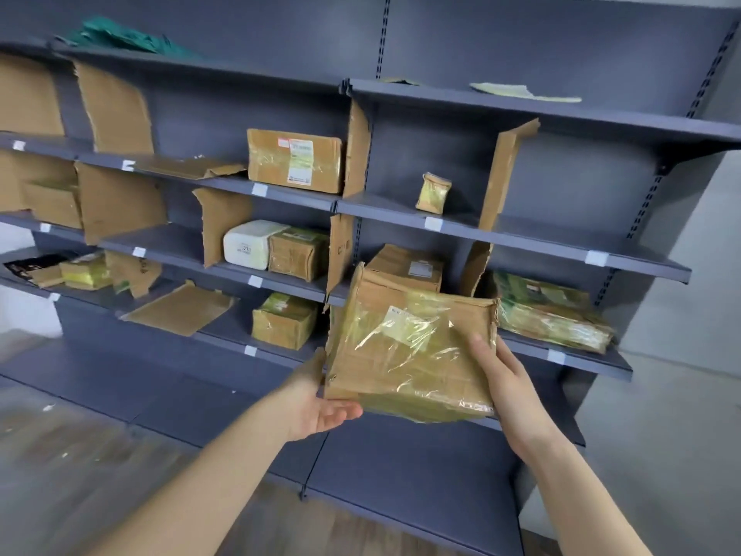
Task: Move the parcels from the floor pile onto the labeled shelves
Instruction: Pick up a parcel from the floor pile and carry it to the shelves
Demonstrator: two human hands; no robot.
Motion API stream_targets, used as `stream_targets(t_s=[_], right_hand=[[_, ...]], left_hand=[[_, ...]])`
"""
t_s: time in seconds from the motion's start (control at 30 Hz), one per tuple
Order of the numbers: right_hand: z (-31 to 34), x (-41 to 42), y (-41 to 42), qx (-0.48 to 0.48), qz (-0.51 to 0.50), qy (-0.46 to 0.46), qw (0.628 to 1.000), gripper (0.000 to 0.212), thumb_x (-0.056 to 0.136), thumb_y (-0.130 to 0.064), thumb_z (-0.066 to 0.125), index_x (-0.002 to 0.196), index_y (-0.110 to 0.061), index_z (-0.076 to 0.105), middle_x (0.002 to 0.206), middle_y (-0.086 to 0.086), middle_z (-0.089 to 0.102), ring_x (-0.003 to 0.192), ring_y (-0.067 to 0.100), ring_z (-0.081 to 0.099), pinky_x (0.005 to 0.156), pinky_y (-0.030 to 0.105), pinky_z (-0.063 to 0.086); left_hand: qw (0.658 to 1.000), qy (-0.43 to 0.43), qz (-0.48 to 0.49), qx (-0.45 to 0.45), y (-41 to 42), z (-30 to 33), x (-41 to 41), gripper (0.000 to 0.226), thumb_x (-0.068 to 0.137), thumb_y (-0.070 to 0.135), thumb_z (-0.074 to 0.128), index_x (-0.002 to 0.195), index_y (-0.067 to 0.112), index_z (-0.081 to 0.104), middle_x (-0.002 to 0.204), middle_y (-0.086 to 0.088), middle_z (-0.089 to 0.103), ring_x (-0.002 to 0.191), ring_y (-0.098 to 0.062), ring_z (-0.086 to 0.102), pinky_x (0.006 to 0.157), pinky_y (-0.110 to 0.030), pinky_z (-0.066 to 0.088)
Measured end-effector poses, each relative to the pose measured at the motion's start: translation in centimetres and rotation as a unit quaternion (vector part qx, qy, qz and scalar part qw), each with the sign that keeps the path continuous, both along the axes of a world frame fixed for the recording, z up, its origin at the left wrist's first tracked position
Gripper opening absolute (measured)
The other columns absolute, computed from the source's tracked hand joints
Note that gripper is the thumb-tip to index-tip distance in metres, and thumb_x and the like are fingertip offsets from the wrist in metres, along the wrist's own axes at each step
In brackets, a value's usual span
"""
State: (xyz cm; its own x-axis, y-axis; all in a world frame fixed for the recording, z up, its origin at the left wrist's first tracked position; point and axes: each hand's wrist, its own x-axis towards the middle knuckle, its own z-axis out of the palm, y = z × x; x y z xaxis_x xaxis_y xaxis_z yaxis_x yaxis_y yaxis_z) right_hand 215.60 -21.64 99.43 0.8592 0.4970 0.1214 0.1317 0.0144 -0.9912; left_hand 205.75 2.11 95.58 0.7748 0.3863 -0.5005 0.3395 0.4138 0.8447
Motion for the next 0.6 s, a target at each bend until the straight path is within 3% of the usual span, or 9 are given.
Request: stream_targets(t_s=[0.1,0.2,0.3,0.37,0.47,0.53,0.6], right_hand=[[0.8,0.7,1.2,-0.003,0.015,0.039,0.999,0.061,0.094,-0.076,0.033,0.128,-0.038,0.066,0.121,-0.007,0.075,0.113,0.017,0.071,0.104,0.046,0.049],[0.9,1.4,1.9,-0.008,0.003,0.074,0.997,0.075,0.087,-0.085,0.023,0.126,-0.037,0.065,0.123,-0.004,0.074,0.114,0.018,0.068,0.097,0.040,0.050],[0.2,1.3,2.5,-0.062,0.028,0.025,0.997,0.088,0.078,-0.095,0.030,0.140,-0.040,0.057,0.132,-0.013,0.068,0.124,0.012,0.061,0.105,0.040,0.045],[-0.1,0.9,2.9,-0.077,0.029,0.003,0.997,0.081,0.079,-0.089,0.043,0.142,-0.041,0.055,0.138,-0.017,0.061,0.125,0.004,0.056,0.111,0.038,0.040],[-0.3,0.3,3.1,-0.061,0.030,-0.002,0.998,0.063,0.090,-0.063,0.060,0.148,-0.038,0.049,0.141,-0.022,0.055,0.108,-0.015,0.051,0.101,0.023,0.035],[-0.5,0.3,3.0,-0.059,0.030,0.001,0.998,0.062,0.091,-0.060,0.060,0.148,-0.039,0.048,0.141,-0.024,0.056,0.110,-0.016,0.051,0.098,0.021,0.035],[-0.6,0.3,2.8,-0.059,0.024,0.003,0.998,0.057,0.092,-0.064,0.055,0.144,-0.042,0.052,0.134,-0.024,0.063,0.115,-0.008,0.059,0.093,0.019,0.040]], left_hand=[[0.997,0.030,0.035,0.066,1.7,-0.5,-1.1,0.051,0.102,0.053,0.037,0.121,0.011,0.059,0.085,-0.016,0.077,0.052,-0.020,0.065,0.037,-0.018,0.036],[0.985,0.028,0.076,0.150,2.7,-0.8,-1.7,0.041,0.101,0.042,0.046,0.113,0.008,0.064,0.067,-0.007,0.074,0.045,-0.014,0.055,0.038,-0.019,0.031],[0.971,0.013,0.101,0.216,2.4,-0.5,-2.2,0.049,0.096,0.053,0.053,0.081,0.007,0.062,0.048,0.001,0.058,0.037,-0.009,0.043,0.043,-0.021,0.032],[0.961,0.003,0.103,0.258,1.7,-0.7,-2.4,0.054,0.090,0.059,0.059,0.064,0.012,0.051,0.043,0.005,0.046,0.033,-0.008,0.036,0.046,-0.022,0.032],[0.952,-0.019,0.121,0.282,1.0,-1.5,-2.7,0.051,0.085,0.055,0.068,0.069,0.006,0.066,0.042,0.010,0.040,0.037,-0.008,0.035,0.050,-0.024,0.032],[0.945,-0.036,0.137,0.295,0.8,-1.6,-2.8,0.053,0.082,0.057,0.070,0.075,0.005,0.071,0.044,0.012,0.043,0.045,-0.009,0.040,0.054,-0.026,0.033],[0.937,-0.057,0.154,0.307,0.7,-1.3,-2.8,0.058,0.074,0.068,0.070,0.074,0.011,0.069,0.061,0.008,0.057,0.061,-0.013,0.050,0.062,-0.028,0.036]])
